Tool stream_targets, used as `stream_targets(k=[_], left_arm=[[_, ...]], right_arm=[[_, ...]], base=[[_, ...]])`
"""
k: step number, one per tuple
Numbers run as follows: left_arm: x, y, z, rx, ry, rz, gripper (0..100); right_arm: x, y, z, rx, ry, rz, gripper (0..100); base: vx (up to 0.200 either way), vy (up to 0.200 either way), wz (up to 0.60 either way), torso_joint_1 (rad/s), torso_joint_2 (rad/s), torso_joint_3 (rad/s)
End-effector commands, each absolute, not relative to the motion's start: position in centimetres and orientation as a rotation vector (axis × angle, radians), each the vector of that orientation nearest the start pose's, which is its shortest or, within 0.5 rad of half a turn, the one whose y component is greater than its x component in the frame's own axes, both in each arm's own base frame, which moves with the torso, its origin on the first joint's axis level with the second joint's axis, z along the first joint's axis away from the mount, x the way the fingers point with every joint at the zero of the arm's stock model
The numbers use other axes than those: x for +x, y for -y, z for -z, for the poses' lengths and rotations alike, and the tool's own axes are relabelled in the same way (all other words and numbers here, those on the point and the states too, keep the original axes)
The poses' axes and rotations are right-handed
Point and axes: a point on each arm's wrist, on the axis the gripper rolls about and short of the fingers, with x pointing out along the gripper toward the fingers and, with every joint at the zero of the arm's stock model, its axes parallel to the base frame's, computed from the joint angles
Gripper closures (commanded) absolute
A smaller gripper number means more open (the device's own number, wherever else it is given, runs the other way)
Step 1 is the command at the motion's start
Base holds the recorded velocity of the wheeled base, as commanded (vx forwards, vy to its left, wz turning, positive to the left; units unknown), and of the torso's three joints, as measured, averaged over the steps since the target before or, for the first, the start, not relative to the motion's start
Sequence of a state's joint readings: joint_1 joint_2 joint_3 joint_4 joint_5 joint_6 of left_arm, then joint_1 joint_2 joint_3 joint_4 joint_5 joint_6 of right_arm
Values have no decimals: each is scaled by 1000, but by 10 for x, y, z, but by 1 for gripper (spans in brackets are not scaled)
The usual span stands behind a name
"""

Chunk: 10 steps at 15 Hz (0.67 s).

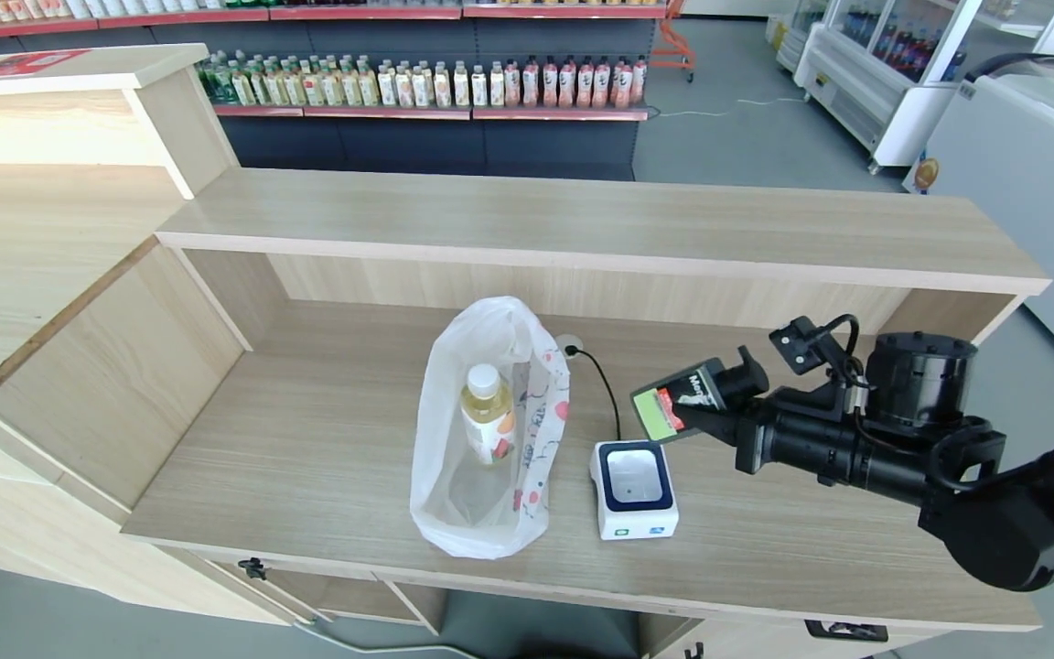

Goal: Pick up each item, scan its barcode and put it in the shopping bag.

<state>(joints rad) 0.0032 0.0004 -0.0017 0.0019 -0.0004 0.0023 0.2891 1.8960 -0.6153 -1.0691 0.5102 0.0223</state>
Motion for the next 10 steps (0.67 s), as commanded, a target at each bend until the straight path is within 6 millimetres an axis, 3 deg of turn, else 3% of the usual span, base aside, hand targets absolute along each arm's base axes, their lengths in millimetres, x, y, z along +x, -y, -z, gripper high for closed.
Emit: stream_targets(k=[1, 4, 7, 10], left_arm=[[-23, 0, -76, 3, -2, -3, 0], [-23, 0, -76, 2, -2, -3, 0], [-23, 0, -76, 2, -2, -3, 0], [-23, 0, -76, 2, -2, -3, 0]], right_arm=[[298, -103, -114, 46, -238, -804, 100], [300, -108, -109, 45, -251, -816, 100], [300, -117, -94, 46, -307, -844, 100], [317, -127, -60, 39, -382, -850, 100]], base=[[0, 200, 0, 32, 22, 2], [0, 200, 0, -9, 4, 7], [0, 0, 0, 0, 0, 0], [0, 0, 0, 0, 0, 0]])
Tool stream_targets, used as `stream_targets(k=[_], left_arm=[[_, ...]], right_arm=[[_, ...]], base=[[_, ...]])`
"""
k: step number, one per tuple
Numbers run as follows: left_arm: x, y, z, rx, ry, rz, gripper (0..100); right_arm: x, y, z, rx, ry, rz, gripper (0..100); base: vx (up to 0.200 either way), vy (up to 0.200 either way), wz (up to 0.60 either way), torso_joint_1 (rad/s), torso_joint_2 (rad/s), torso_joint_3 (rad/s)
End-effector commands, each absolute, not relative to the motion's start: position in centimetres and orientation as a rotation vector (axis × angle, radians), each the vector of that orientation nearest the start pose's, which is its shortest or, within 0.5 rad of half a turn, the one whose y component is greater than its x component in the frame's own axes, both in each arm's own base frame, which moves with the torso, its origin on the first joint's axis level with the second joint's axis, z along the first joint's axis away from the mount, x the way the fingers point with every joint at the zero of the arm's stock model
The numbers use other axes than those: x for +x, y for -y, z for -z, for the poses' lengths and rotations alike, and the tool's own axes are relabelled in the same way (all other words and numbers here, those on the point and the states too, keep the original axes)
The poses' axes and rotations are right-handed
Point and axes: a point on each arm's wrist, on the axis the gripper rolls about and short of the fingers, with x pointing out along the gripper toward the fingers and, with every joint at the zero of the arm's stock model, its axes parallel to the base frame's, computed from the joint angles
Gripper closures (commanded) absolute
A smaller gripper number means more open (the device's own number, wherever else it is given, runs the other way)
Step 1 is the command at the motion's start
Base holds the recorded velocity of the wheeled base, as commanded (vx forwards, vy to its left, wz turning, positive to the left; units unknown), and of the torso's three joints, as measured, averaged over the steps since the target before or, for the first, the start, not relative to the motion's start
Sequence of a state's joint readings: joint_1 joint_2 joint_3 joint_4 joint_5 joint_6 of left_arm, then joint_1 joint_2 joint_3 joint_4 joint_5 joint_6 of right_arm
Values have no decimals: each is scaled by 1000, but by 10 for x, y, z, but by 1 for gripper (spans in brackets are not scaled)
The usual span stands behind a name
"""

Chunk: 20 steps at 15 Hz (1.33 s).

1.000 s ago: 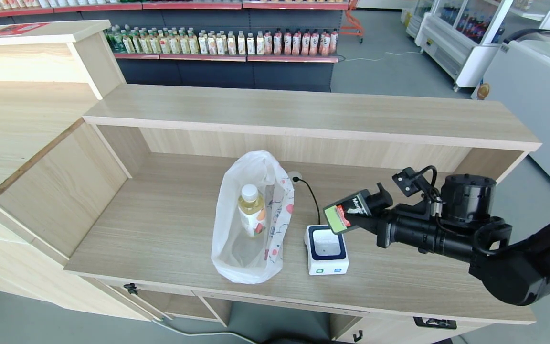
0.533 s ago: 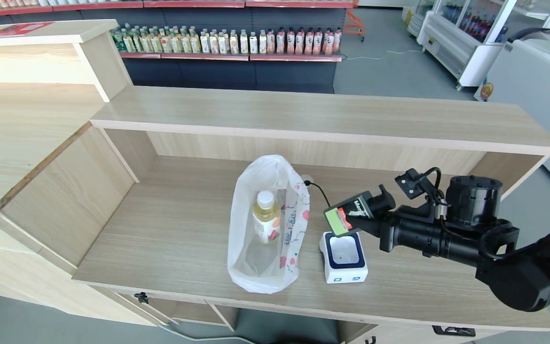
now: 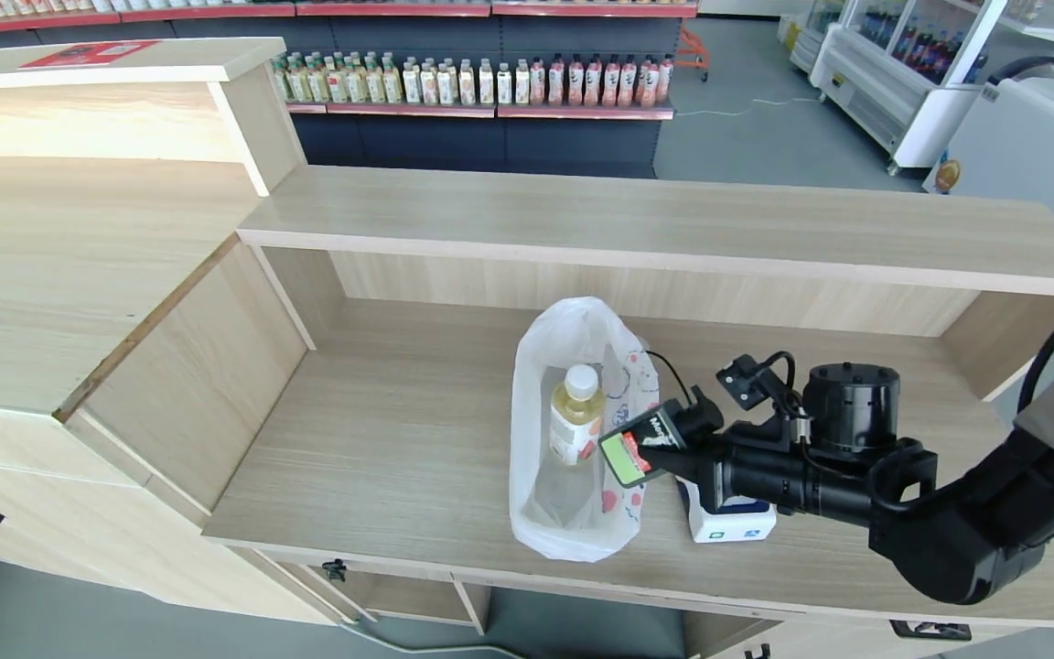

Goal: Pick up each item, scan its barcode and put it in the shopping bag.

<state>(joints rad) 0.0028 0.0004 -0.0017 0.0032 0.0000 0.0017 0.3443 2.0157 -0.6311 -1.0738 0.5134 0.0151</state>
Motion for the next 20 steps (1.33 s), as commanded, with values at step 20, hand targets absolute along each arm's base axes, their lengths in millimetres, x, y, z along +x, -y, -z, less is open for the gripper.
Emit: stream_targets(k=[20], left_arm=[[-23, 0, -76, 2, -2, -3, 0]], right_arm=[[350, -187, 4, -129, -340, -778, 100]], base=[[0, 0, 0, 0, 0, 0]])
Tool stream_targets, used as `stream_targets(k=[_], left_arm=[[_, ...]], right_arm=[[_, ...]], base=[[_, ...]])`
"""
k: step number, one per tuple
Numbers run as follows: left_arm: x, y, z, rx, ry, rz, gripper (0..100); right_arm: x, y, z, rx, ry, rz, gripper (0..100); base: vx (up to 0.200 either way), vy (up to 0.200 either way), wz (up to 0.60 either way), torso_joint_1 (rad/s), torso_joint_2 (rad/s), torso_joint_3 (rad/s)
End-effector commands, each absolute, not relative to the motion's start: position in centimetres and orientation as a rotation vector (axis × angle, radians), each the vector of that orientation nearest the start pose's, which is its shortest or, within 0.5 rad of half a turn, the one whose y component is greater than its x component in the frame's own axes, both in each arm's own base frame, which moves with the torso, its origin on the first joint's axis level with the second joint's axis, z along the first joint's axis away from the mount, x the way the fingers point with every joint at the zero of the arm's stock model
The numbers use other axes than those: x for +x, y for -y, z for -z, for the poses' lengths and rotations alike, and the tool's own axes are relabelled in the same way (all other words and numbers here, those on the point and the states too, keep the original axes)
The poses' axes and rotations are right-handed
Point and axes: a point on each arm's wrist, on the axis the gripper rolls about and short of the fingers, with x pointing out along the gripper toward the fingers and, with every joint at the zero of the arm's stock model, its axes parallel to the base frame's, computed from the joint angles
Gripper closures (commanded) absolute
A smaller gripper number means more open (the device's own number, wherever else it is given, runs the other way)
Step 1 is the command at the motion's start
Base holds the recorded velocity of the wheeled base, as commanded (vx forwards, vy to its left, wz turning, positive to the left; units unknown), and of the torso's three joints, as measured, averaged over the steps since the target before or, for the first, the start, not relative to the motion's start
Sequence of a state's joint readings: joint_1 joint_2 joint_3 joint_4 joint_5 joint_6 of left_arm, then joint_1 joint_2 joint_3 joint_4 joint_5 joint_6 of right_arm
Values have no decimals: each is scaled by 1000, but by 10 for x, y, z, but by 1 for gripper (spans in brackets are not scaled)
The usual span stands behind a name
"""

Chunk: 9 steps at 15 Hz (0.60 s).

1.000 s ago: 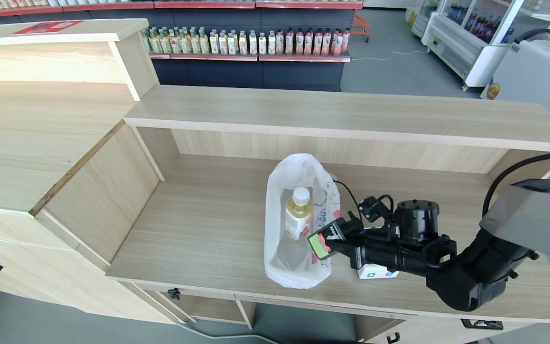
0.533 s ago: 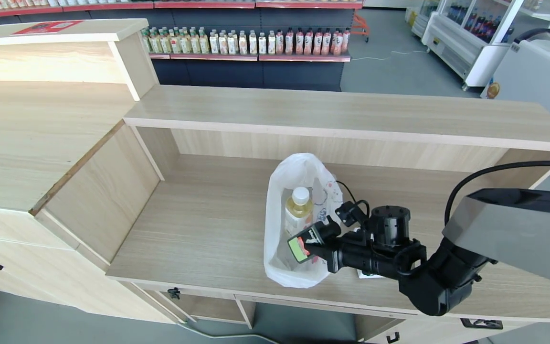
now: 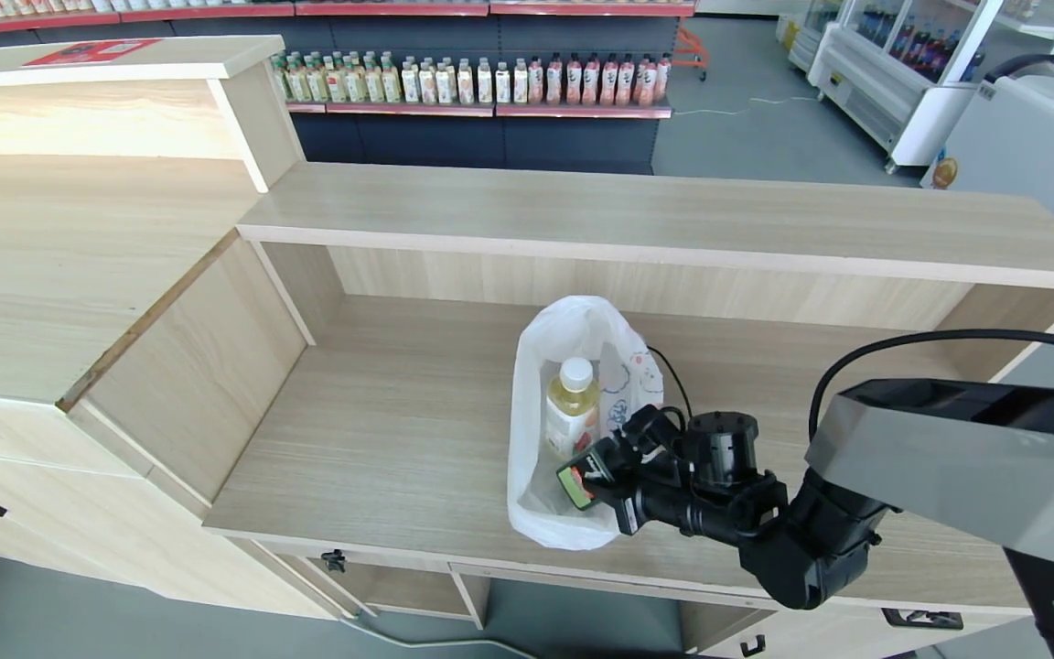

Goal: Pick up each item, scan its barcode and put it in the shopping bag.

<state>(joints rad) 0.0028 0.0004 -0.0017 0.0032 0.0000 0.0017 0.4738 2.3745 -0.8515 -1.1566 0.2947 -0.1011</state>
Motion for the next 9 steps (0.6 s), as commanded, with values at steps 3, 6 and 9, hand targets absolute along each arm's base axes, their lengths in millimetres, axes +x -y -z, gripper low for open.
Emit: stream_targets(k=[3, 6, 9], left_arm=[[-23, 0, -76, 2, -2, -3, 0], [-23, 0, -76, 2, -2, -3, 0], [-23, 0, -76, 2, -2, -3, 0]], right_arm=[[351, -189, 5, -127, -306, -780, 100], [347, -189, 7, -125, -299, -795, 0], [344, -187, 1, -104, -289, -837, 0]], base=[[0, 0, 0, 0, 0, 0], [0, 0, 0, 0, 0, 0], [0, 0, 0, 0, 0, 0]])
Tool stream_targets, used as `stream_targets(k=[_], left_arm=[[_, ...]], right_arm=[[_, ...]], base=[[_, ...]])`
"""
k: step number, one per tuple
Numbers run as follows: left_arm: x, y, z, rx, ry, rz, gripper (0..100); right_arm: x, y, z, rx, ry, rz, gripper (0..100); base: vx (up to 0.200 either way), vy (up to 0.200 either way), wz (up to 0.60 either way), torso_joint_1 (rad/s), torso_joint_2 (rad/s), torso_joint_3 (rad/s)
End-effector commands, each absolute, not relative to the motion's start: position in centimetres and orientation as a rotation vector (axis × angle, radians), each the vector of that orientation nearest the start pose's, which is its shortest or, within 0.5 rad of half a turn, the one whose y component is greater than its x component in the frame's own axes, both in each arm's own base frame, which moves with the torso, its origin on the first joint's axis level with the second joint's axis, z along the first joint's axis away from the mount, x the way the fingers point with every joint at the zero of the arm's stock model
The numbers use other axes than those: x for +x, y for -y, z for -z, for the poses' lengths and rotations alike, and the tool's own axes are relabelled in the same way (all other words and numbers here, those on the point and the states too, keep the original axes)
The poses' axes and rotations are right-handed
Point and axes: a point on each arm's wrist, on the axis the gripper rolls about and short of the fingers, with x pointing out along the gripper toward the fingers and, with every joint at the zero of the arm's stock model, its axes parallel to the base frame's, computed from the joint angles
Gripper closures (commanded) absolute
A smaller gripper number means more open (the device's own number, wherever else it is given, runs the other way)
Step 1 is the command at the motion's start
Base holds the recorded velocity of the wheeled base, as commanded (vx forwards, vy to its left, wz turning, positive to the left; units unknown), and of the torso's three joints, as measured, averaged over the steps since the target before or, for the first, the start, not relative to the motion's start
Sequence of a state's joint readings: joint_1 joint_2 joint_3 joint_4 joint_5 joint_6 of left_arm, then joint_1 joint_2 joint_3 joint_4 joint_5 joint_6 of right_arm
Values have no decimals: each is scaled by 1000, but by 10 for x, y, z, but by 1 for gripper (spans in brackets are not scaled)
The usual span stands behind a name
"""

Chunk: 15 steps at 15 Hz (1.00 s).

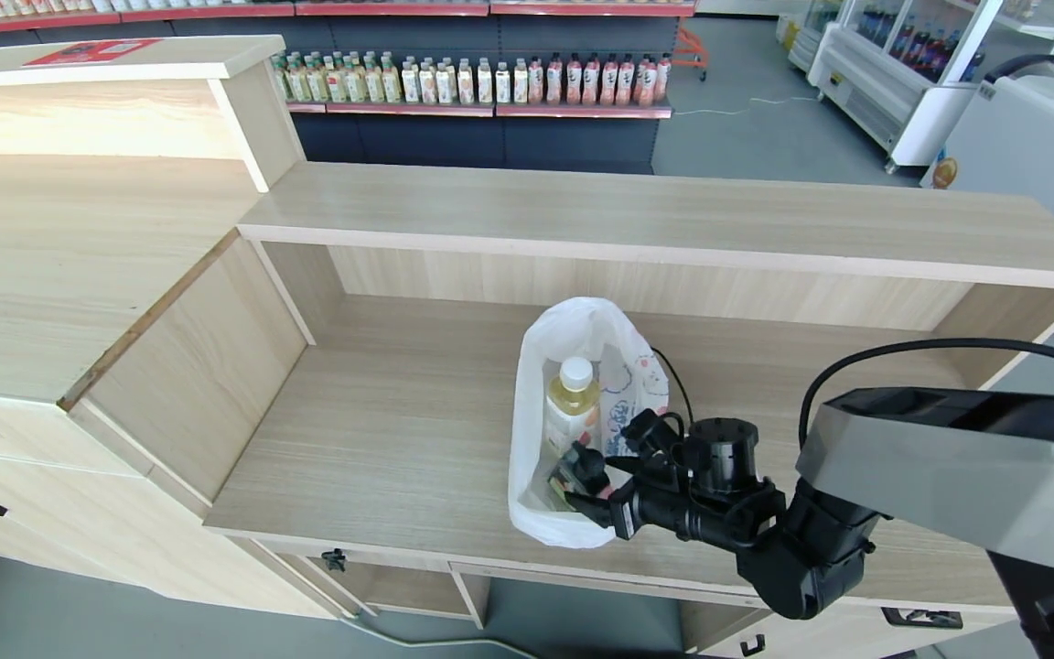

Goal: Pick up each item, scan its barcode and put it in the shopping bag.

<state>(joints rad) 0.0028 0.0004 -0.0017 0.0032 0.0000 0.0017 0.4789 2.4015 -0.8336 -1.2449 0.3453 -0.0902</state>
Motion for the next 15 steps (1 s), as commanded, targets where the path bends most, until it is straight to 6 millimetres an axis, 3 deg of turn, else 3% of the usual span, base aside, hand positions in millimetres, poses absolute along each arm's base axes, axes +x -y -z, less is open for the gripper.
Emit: stream_targets(k=[1, 4, 6, 10, 14, 15], left_arm=[[-23, 0, -76, 2, -2, -3, 0], [-23, 0, -76, 2, -2, -3, 0], [-23, 0, -76, 0, -2, -3, 0], [-23, 0, -76, -3, -2, -3, 0], [-23, 0, -76, -2, -2, -3, 0], [-23, 0, -76, -2, -2, -3, 0]], right_arm=[[344, -188, -7, -74, -273, -859, 0], [338, -188, -33, 23, -257, -858, 0], [335, -182, -61, 120, -229, -842, 0], [325, -160, -103, 163, -155, -808, 0], [306, -125, -136, 167, -91, -732, 0], [290, -97, -153, 149, -95, -663, 0]], base=[[0, 0, 0, 0, 0, 0], [0, 0, 0, 0, 0, 0], [0, 0, 0, 0, 0, 0], [0, 0, 0, 0, 0, 0], [0, 0, 0, 0, 0, 0], [0, 0, 0, 0, 0, 0]])
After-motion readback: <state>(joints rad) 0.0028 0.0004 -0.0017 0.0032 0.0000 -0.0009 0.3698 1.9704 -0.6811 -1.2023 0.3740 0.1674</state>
